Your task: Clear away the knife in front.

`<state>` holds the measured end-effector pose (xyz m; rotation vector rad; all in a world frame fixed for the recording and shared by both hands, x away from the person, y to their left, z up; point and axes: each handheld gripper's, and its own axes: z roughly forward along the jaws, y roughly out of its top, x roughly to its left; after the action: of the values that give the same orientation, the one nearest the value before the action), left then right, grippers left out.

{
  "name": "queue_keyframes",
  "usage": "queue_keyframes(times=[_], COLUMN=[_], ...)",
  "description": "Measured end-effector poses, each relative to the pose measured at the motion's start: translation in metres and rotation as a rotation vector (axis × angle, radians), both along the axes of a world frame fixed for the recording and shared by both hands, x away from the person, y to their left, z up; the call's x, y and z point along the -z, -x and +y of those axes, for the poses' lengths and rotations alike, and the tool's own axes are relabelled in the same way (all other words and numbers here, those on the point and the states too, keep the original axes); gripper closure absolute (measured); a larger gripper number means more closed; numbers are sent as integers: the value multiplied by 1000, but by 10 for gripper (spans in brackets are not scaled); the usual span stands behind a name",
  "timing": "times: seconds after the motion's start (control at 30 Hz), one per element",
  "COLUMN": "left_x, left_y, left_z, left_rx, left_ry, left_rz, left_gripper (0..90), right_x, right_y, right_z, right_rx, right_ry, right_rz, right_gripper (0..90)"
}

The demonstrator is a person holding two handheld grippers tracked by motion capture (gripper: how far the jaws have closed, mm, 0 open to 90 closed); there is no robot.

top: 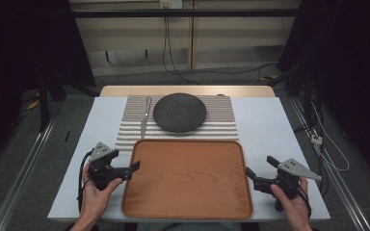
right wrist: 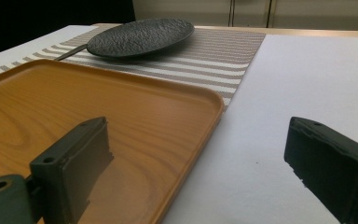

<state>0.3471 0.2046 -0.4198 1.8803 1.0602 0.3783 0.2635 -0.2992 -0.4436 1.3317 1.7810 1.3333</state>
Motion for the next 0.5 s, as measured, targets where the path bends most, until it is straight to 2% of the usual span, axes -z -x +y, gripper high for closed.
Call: queue_keyframes(times=[0.07,0.2,0.37,0.4,0.43,0.5], left_x=[-3,-7,-14,-15,-16,-19], left_y=[-6,-14,-31,-35,-39,-48], left_z=[-2,-4,-7,-8,-9,-12], left_rx=[11,14,-24,-27,-23,-10], left_ry=[4,-36,-80,-79,-74,-66], left_rz=[11,-13,-48,-52,-51,-1], left_gripper=[53,57,68,67,67,73], right_x=[0,0,0,0,0,0], right_y=[0,-1,-1,-1,-1,-1], right_z=[0,0,0,0,0,0], right_rx=[0,2,0,0,0,1], right_ry=[-1,-2,-1,-3,-3,-4], right_rz=[0,2,0,1,1,-1], right_gripper=[68,70,70,70,70,70])
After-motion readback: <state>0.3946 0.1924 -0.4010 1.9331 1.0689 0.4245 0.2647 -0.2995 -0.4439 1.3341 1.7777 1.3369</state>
